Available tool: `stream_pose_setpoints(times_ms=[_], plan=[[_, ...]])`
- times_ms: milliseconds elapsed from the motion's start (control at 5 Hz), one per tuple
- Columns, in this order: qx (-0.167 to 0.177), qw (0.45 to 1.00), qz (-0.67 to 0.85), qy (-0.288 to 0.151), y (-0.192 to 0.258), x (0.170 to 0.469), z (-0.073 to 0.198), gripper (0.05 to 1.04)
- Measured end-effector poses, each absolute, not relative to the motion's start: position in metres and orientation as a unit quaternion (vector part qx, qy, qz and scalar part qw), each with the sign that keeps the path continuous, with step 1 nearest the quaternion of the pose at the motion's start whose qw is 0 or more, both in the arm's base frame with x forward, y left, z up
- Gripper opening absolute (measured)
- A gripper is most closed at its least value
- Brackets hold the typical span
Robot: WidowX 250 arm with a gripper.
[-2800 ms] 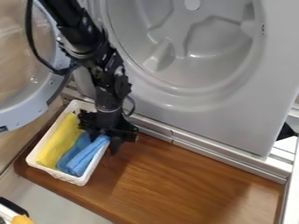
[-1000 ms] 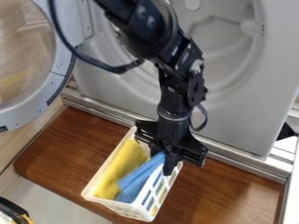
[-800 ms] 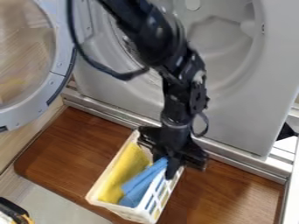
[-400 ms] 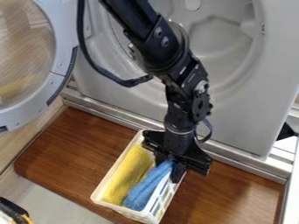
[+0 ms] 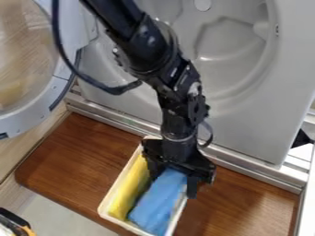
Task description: Moved the white basket on the middle of the table
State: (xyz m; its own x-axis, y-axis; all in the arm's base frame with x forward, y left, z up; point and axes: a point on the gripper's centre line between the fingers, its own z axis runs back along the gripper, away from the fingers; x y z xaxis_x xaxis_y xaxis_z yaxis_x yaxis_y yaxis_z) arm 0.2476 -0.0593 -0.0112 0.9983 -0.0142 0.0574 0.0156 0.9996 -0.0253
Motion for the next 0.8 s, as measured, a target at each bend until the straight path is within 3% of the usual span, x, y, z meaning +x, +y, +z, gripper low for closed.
stream_pose_setpoints(times_ms=[400,800], plan=[[-0.023,0.998,-0.004,-0.052,-0.053,0.244,0.020,1.001],[-0.030,0.999,-0.006,-0.026,-0.052,0.241,0.032,1.001]])
